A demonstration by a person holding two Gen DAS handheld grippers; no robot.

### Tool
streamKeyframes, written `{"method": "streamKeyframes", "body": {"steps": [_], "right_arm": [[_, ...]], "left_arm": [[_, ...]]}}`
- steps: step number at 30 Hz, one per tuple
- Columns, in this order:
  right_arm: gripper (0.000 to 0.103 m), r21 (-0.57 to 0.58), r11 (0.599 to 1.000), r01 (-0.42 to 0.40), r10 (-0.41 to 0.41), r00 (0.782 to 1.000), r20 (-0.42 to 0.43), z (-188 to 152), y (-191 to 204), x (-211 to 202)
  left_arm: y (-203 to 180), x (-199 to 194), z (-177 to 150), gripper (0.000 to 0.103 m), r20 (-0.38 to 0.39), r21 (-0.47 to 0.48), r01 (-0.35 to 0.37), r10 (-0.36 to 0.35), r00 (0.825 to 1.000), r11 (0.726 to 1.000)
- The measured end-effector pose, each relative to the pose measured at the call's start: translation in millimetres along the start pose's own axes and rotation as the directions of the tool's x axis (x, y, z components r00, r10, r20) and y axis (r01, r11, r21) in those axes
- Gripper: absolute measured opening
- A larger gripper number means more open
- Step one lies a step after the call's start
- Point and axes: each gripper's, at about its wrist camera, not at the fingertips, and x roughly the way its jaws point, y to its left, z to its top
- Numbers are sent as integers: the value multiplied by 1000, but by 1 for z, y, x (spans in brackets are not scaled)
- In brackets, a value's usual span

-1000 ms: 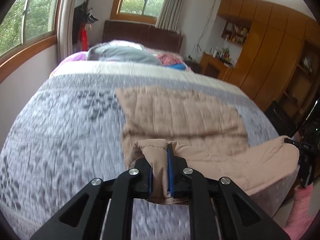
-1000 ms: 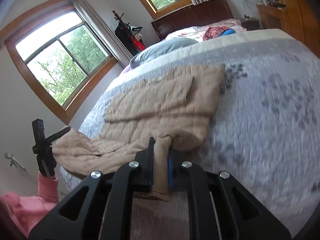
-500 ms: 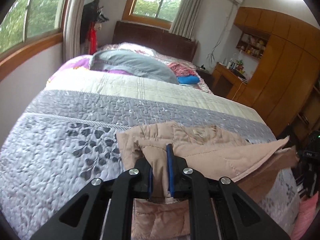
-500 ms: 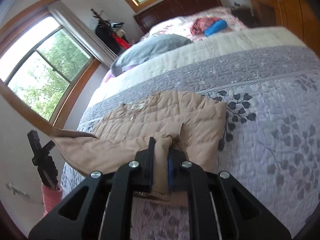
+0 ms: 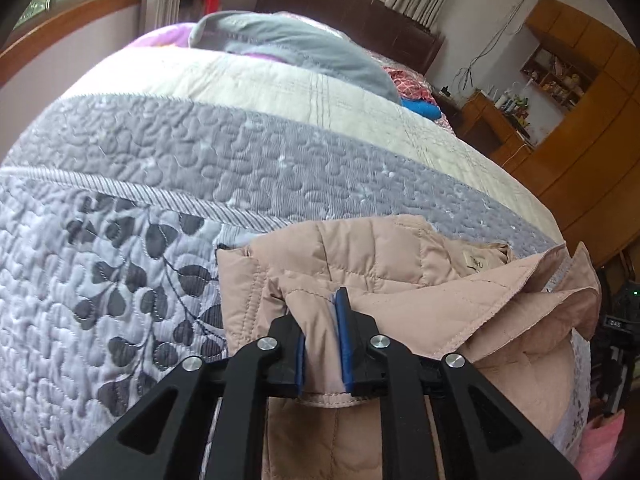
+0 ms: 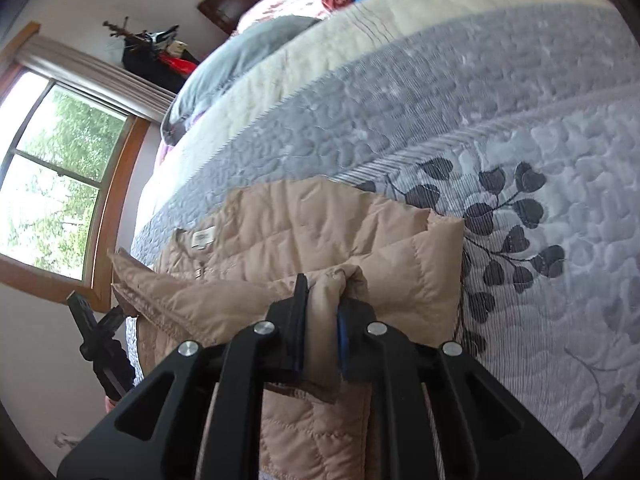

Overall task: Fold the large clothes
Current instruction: 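Lift the hem with both grippers and fold it toward the collar, then lower the folded hem onto the coat and open both grippers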

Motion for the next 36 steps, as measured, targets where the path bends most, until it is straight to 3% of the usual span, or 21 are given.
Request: {"method": "streamKeyframes", "body": {"steps": [5,6,7,9,12,14,20,27,29,31,33,36], "right_arm": [[26,69,985,-161,160,987,20,-4,-20,-14],[34,70,982,-177,174,984,39,-6,-23,-21],[51,63,985,-159,156,986,57,-8,-22,-26],[65,17,994,-104,101,986,134,-14,-20,-47],[57,-27,994,-106,109,984,139,-28,-16,-59],[55,-93,995,-42,54,989,134,-48,-7,-60],[55,-187,982,33,-17,996,86,-99,9,-35],[55,-197,975,103,-91,993,71,-101,15,-6],[49,-199,973,121,-108,992,71,-97,17,0],[31,-201,970,133,-123,991,61,-92,22,8],[13,-203,973,106,-96,994,61,-90,27,8],[8,-196,976,99,-79,991,104,-89,28,-5]], "left_arm": [[17,-7,1,20,-12,-70,113,-114,993,991],[19,-10,1,21,-11,-84,133,-134,991,988],[24,-16,1,23,-7,-109,165,-167,986,980],[29,-28,-1,27,10,-140,213,-214,977,967],[33,-41,-7,30,25,-151,230,-229,973,961],[35,-48,-16,35,35,-154,224,-222,974,962],[47,-71,-29,40,102,-142,102,-88,991,985],[24,-55,-75,41,7,-25,52,-52,999,998],[12,-50,-83,42,8,14,37,-37,999,999],[-6,-46,-84,40,39,81,-47,44,998,996],[-17,-44,-81,30,57,106,-77,72,996,991],[-22,-42,-68,18,70,89,-71,65,995,994]]}}
